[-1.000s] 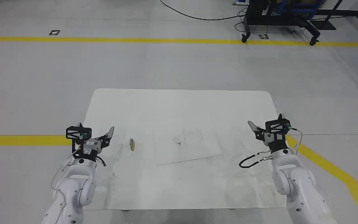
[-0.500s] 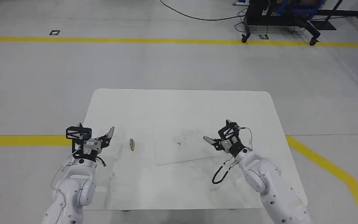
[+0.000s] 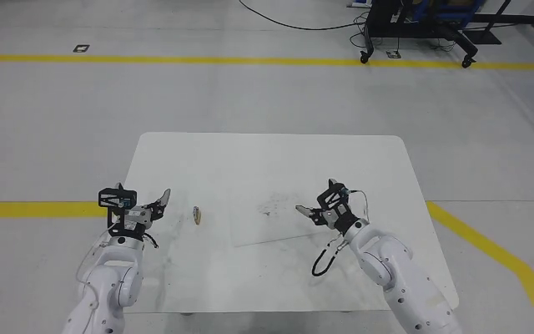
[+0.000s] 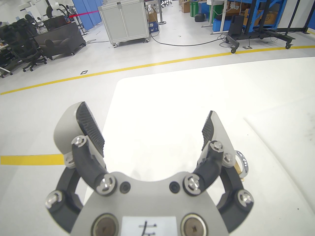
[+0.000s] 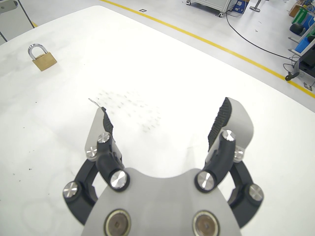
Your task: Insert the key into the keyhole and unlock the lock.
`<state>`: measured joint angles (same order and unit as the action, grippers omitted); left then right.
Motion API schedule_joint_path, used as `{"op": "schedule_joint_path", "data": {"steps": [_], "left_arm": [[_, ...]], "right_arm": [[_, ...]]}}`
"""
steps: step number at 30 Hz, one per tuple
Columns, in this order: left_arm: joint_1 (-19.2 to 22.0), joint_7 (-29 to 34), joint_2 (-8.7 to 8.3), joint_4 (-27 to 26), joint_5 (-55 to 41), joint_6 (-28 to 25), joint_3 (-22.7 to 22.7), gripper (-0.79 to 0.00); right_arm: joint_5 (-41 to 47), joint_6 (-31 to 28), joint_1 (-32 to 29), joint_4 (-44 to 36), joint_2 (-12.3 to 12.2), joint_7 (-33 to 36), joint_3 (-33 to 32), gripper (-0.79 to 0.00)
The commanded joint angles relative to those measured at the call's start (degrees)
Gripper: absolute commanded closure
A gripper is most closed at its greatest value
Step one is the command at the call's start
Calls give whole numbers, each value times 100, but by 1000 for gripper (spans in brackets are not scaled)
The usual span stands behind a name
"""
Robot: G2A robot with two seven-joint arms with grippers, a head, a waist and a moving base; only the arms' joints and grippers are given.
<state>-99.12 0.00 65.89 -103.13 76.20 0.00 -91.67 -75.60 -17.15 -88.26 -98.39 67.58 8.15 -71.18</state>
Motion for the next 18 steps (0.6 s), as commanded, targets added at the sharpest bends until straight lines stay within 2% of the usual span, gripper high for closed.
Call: {"op": "schedule_joint_path", "data": {"steps": [1,4,6,10,18], "left_arm": [[0,0,0,0,0,0,0,-785],[0,0,0,0,0,0,0,-785],[0,0,0,0,0,0,0,-785],[0,0,0,0,0,0,0,-785],[0,0,0,0,0,0,0,-785]], "right_arm": [[57,-519,117,96,-1,-40,129,-785],[-182,-1560,507,343,-15,-88,411,-785],[-441,-1962,778,537,-13,-32,596,-785],[-582,-2353,1240,884,28,125,917,-785],[-463,-2482,2014,1637,150,420,1336,-785]]}}
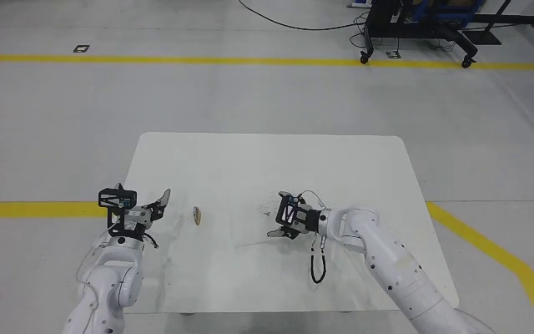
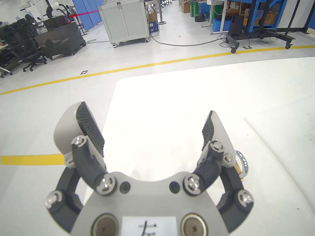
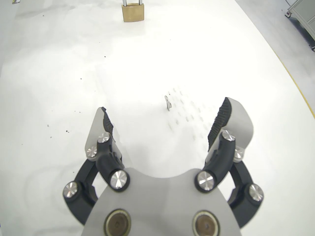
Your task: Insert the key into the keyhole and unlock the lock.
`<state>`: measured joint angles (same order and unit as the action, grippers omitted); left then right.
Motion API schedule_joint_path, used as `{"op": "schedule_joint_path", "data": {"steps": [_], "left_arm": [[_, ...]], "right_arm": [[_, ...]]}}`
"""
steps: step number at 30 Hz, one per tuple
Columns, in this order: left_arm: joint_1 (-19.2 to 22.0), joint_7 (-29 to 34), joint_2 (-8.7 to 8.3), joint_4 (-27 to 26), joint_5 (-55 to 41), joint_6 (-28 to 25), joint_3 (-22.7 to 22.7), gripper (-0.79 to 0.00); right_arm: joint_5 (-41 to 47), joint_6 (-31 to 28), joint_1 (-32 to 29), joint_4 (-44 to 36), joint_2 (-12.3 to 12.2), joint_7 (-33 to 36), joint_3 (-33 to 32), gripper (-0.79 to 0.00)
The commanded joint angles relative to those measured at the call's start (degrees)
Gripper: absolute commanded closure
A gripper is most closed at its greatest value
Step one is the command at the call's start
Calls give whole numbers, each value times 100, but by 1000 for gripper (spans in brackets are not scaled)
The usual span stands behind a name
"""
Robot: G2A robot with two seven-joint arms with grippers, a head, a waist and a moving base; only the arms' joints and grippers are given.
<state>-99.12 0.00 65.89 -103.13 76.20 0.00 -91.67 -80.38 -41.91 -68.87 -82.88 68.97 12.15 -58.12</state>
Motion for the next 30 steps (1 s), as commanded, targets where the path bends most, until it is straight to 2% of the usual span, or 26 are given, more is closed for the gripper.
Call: {"op": "schedule_joint_path", "data": {"steps": [1,2,3,5,7,8,9,12,13,14,15,17,18,19,30], "left_arm": [[0,0,0,0,0,0,0,-785],[0,0,0,0,0,0,0,-785],[0,0,0,0,0,0,0,-785],[0,0,0,0,0,0,0,-785],[0,0,0,0,0,0,0,-785],[0,0,0,0,0,0,0,-785],[0,0,0,0,0,0,0,-785],[0,0,0,0,0,0,0,-785],[0,0,0,0,0,0,0,-785],[0,0,0,0,0,0,0,-785],[0,0,0,0,0,0,0,-785],[0,0,0,0,0,0,0,-785],[0,0,0,0,0,0,0,-785],[0,0,0,0,0,0,0,-785],[0,0,0,0,0,0,0,-785]], "right_arm": [[53,-44,189,219,31,38,93,-785],[66,-70,248,291,41,44,122,-773],[71,-94,333,395,55,56,166,-680],[124,-188,481,575,86,50,267,-594],[201,-303,638,767,122,38,377,-588],[230,-326,675,813,134,14,410,-646],[301,-411,729,890,152,-46,459,-668],[264,-435,889,1089,199,-91,611,-637],[232,-422,929,1130,214,-99,665,-566],[187,-413,969,1163,227,-109,713,-440],[144,-402,1002,1197,238,-120,756,-357],[82,-408,1057,1278,259,-144,838,-225],[71,-396,1086,1318,271,-153,872,-86],[76,-386,1112,1355,283,-173,898,0],[68,-402,1188,1390,285,-495,892,0]]}}
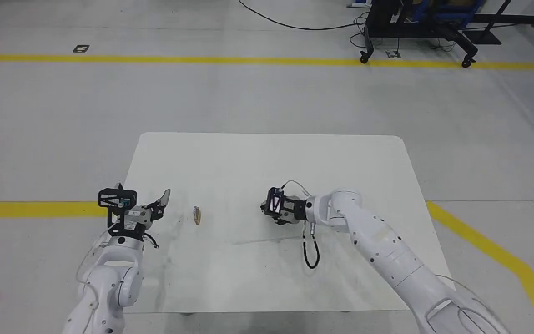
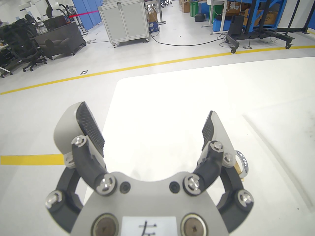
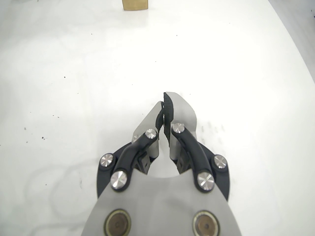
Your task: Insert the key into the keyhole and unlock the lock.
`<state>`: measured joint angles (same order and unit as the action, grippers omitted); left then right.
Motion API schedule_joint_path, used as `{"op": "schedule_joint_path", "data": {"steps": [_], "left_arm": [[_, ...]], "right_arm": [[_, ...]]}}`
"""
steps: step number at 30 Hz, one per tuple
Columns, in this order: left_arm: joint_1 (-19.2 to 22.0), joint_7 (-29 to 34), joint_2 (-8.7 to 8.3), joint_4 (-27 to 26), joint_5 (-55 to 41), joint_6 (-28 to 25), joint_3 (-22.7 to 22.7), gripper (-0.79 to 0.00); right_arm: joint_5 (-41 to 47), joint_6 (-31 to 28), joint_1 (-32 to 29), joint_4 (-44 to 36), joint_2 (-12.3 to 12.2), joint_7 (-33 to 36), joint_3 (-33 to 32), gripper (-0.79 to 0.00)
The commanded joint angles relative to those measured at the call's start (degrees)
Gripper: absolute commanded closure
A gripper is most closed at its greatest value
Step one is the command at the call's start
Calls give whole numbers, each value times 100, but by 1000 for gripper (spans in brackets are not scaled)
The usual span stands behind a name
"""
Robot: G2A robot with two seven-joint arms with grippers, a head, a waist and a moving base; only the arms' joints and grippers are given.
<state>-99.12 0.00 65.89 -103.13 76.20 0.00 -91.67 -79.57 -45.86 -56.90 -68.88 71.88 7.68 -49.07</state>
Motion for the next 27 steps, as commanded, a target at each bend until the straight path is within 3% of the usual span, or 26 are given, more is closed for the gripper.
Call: {"op": "schedule_joint_path", "data": {"steps": [1,8,21,27], "left_arm": [[0,0,0,0,0,0,0,-785],[0,0,0,0,0,0,0,-785],[11,-6,0,-23,21,-5,7,-785],[422,241,1,-623,1172,-522,746,-785]], "right_arm": [[-35,-18,-26,-19,-16,-127,-29,0],[-128,-105,-187,-29,-76,-642,-119,0],[-171,1,-328,-207,-102,-913,-167,0],[-554,282,-507,-298,-183,-1681,-331,0]]}}
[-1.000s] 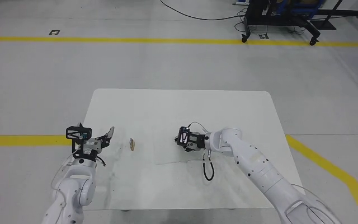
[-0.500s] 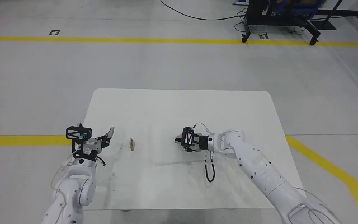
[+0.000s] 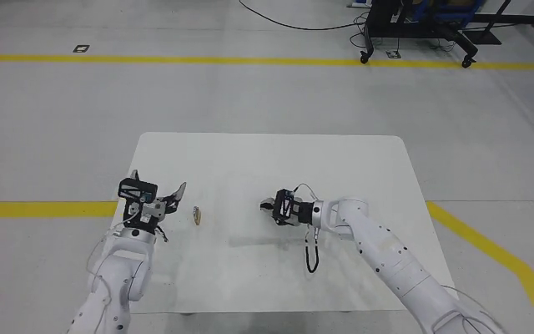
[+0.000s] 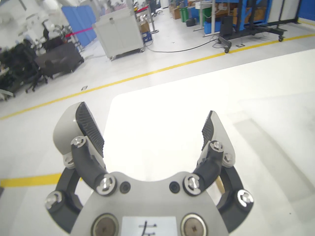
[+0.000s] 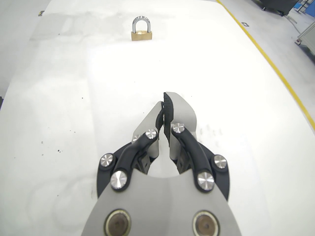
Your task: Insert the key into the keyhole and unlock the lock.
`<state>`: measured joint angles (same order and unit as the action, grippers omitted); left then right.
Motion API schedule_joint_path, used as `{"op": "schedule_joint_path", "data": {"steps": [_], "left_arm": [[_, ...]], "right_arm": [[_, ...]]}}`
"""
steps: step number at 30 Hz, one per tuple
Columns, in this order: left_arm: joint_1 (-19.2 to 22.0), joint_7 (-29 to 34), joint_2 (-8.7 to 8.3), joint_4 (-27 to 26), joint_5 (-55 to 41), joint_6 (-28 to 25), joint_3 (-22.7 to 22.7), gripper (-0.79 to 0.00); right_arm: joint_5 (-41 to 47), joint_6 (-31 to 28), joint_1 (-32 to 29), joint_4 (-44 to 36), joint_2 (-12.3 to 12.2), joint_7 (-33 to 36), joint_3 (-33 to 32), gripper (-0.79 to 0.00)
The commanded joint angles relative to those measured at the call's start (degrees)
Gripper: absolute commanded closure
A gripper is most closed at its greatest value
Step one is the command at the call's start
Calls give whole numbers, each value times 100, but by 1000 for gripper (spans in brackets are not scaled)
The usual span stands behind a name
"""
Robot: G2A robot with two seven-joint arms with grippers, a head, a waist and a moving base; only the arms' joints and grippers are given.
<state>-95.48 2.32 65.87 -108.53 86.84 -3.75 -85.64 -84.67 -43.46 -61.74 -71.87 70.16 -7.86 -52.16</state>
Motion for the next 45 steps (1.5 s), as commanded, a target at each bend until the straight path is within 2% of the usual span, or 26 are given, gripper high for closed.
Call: {"op": "schedule_joint_path", "data": {"steps": [1,5,10,13,17,22,33,38,40,45], "left_arm": [[115,21,3,-139,226,-263,242,-785],[317,-9,-14,-331,824,-880,624,-785],[552,-24,-27,-320,1671,-1378,1088,-785],[704,88,-26,-165,2180,-1474,1317,-785],[853,347,7,50,2387,-1389,1538,-785],[972,498,18,295,2778,-1606,1818,-785],[1218,896,96,740,3069,-1300,2100,-785],[1207,808,103,629,2827,-905,1839,-785],[1121,467,108,515,2490,-566,1656,-785],[1098,415,109,503,2390,-526,1617,-785]], "right_arm": [[-115,80,-56,11,-25,-247,-47,0],[-265,120,-159,102,-79,-728,-151,0],[-411,96,-149,301,-108,-1110,-174,0],[-450,113,-83,415,-99,-1225,-142,0],[-522,220,-56,458,-93,-1250,-107,0],[-533,266,-130,415,-135,-1433,-213,0],[-415,170,-211,374,-178,-1471,-292,0],[-28,9,-277,374,-182,-1792,-372,0],[232,-122,-312,440,-181,-1837,-417,0],[232,-122,-312,440,-181,-1837,-417,0]]}}
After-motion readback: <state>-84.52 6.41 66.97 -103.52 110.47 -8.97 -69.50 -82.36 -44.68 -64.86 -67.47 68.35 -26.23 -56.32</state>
